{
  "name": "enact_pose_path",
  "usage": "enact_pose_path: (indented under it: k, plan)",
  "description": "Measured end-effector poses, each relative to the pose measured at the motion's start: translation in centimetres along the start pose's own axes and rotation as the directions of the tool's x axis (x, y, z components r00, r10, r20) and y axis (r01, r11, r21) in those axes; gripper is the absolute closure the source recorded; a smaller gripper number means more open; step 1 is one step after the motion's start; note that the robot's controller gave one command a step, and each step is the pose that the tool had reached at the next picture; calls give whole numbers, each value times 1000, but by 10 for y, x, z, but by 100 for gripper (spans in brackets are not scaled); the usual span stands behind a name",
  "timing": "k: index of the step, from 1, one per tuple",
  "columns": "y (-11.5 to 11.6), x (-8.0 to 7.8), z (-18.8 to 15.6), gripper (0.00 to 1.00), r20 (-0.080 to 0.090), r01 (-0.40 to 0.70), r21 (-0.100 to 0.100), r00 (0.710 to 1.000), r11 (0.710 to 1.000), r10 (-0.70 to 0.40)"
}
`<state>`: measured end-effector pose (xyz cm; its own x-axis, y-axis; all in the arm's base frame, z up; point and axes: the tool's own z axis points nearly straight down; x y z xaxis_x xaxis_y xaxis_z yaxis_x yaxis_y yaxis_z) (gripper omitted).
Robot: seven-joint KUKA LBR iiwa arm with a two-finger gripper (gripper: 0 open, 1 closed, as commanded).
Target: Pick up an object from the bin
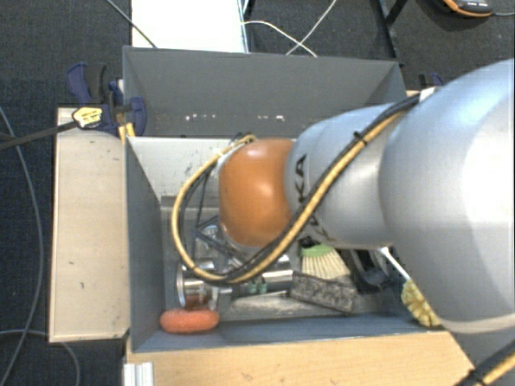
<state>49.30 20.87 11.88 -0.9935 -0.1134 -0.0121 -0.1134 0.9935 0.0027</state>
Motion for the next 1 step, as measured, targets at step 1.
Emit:
enact_pose_path:
  k: [1]
  plan:
    - [-6, -28, 1, 0, 3, 223, -2, 975, 975, -223]
